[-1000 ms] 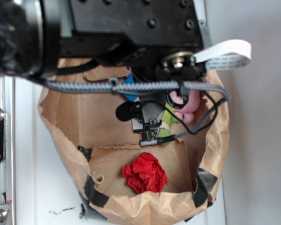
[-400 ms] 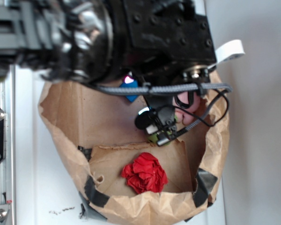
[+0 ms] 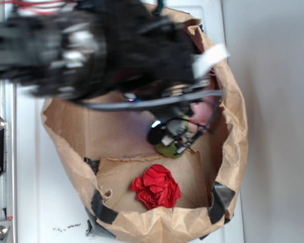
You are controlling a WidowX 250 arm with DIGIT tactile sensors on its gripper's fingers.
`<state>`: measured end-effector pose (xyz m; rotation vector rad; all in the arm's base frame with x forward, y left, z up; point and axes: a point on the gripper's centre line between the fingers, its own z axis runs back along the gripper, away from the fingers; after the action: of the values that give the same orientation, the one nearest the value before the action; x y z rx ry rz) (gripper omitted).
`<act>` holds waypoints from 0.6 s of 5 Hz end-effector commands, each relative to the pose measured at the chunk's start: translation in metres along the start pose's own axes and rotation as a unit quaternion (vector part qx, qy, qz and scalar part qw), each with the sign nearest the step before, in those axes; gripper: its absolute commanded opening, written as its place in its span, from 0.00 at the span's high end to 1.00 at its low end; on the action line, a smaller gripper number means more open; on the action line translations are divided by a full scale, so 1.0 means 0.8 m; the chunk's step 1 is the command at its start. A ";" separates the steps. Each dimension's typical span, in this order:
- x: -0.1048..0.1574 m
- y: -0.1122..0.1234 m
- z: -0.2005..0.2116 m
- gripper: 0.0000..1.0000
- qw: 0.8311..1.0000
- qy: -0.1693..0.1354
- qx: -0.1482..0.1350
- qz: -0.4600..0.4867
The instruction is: Grab the blue block.
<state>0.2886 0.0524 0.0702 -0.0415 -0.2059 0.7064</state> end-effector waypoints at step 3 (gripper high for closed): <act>0.081 0.014 0.013 0.00 0.994 -0.075 -0.006 0.074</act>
<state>0.3196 0.0946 0.0676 -0.0089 -0.2826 0.8530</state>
